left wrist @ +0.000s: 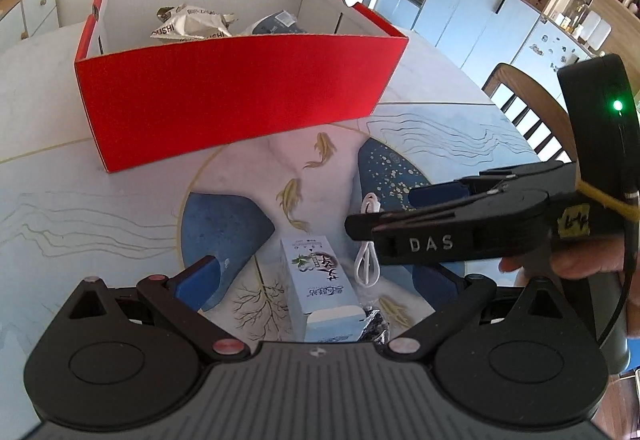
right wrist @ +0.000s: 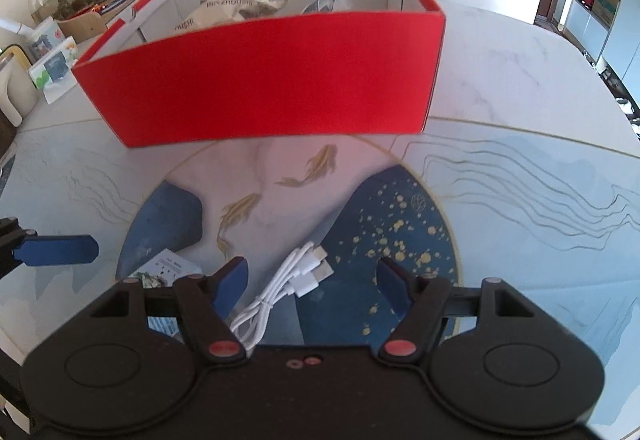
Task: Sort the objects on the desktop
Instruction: 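Grasp the white-blue milk carton with the left tool while the right tool grasps the white cable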
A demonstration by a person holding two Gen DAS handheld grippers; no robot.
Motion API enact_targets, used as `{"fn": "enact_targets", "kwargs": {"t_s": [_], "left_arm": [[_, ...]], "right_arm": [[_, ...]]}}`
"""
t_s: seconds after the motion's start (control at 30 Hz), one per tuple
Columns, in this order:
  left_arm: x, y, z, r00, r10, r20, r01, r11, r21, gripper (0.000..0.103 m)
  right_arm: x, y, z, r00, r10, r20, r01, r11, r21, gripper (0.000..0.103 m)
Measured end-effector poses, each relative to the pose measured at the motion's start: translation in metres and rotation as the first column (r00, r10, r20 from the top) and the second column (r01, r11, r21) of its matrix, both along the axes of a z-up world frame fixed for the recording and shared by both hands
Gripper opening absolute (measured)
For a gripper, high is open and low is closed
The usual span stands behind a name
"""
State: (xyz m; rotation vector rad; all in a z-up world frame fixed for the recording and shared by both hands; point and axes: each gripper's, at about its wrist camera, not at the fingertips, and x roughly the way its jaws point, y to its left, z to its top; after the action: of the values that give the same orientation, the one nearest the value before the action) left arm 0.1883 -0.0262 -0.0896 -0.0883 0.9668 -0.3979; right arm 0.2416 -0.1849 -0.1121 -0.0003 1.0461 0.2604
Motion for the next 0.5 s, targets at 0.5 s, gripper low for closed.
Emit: {"fn": "enact_targets", "kwargs": {"t_s": [0.5], "left_arm": [[-0.0031, -0.0011, -0.0067, 1.0, -0.018, 0.003, 0.018, 1.0, 0.01, 0.102]], "right_arm": [[-0.0002, -0.001, -0.0054, 1.0, 0.01, -0.02, -0.01, 1.0, -0.015, 0.066]]}}
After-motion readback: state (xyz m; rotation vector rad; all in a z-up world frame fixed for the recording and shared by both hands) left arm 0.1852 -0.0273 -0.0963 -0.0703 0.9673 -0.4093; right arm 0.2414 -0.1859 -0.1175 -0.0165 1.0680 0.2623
